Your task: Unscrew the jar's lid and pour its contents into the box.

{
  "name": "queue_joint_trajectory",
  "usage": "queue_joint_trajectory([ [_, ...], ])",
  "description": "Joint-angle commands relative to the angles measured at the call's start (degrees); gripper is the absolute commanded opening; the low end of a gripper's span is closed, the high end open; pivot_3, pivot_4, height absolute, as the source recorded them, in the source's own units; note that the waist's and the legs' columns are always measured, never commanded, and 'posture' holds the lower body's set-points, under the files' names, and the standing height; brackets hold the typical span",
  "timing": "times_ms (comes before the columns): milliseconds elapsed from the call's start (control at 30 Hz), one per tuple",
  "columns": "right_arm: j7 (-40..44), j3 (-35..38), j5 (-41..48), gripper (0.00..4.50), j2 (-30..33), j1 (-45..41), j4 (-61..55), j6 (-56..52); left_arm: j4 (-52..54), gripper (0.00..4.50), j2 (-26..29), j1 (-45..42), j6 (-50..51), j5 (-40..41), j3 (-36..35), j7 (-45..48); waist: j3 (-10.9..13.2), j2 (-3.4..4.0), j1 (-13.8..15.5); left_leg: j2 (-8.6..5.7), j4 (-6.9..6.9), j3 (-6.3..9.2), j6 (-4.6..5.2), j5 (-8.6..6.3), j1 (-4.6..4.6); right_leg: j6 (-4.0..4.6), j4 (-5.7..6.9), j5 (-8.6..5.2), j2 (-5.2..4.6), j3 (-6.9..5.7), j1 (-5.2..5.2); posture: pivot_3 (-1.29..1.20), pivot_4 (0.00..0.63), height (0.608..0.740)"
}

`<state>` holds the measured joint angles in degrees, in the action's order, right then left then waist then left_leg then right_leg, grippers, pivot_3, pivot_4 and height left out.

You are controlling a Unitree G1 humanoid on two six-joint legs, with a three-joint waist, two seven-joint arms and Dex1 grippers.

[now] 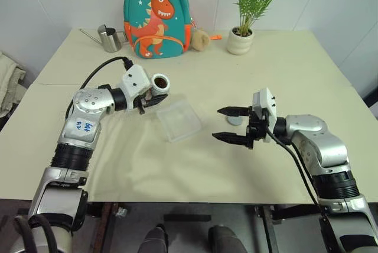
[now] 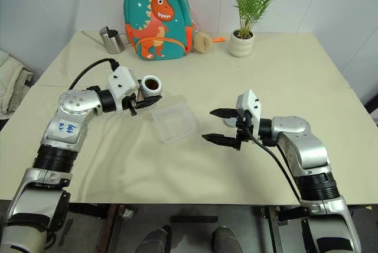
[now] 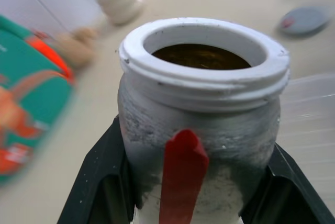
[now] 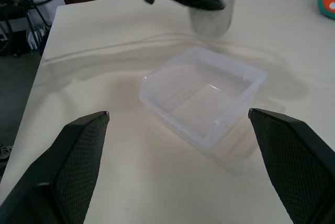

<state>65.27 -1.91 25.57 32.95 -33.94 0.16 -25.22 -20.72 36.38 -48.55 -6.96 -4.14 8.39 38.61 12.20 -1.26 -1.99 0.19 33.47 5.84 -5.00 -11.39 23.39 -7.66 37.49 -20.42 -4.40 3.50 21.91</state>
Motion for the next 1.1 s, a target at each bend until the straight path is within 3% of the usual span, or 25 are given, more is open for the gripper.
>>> queue_joint_trajectory([
  [33, -1.6, 1.1, 1.1, 4.49, -0.5, 0.4, -3.2, 0.0, -3.0, 1.93, 2.4, -1.9, -18.8, -16.0, 3.4, -15.2, 0.0, 0.0, 0.0, 0.0, -0.01, -0.01, -0.02, 0.01, 0.0, -0.01, -0.02, 0.0, 0.0, 0.02, 0.0, 0.0, 0.15, 0.74],
  [167, -2.7, 0.8, 1.5, 4.49, -0.9, 1.1, -4.0, -0.4, -6.5, 1.93, 6.0, -3.9, -26.0, -33.4, 8.3, -31.5, 0.0, -0.01, 0.3, -0.01, 0.0, -0.01, 0.02, -0.01, 0.05, -0.02, -0.04, 0.0, -0.01, 0.01, 0.02, 0.0, 0.15, 0.74],
  [367, -3.9, 0.7, 2.0, 4.49, -2.0, 1.5, -4.7, -1.3, -7.0, 1.93, 11.0, -6.0, -26.2, -57.9, 15.9, -60.2, 0.0, -0.01, 0.4, -0.05, 0.06, -0.01, 0.18, -0.1, 0.1, -0.07, 0.02, 0.01, -0.04, 0.01, 0.03, 0.0, 0.15, 0.74],
  [500, -4.4, 0.5, 2.1, 4.49, -2.7, 1.7, -4.8, -1.5, -6.7, 1.93, 12.1, -8.0, -22.5, -70.4, 21.6, -72.1, 0.0, -0.01, 0.4, -0.08, 0.07, -0.01, 0.18, -0.1, 0.1, -0.1, 0.09, 0.0, -0.05, 0.01, 0.03, 0.0, 0.15, 0.74],
  [867, -6.2, 0.6, 3.0, 4.49, -5.3, 1.8, -4.8, -2.3, -6.2, 1.93, 10.9, -10.4, -7.3, -88.2, 29.5, -88.0, 0.0, -0.01, 0.4, -0.11, 0.15, 0.0, 0.18, -0.09, 0.24, -0.12, 0.36, -0.02, -0.05, 0.02, 0.25, 0.0, 0.15, 0.74],
  [1100, -6.6, 0.6, 3.3, 4.49, -6.0, 1.8, -4.5, -2.2, -3.3, 1.93, 12.2, -10.3, -10.2, -86.9, 30.4, -86.6, 0.0, -0.01, 0.4, -0.15, 0.44, 0.04, 0.17, -0.07, 0.79, -0.12, 0.62, -0.02, -0.05, 0.02, 0.75, 0.0, 0.15, 0.74],
])
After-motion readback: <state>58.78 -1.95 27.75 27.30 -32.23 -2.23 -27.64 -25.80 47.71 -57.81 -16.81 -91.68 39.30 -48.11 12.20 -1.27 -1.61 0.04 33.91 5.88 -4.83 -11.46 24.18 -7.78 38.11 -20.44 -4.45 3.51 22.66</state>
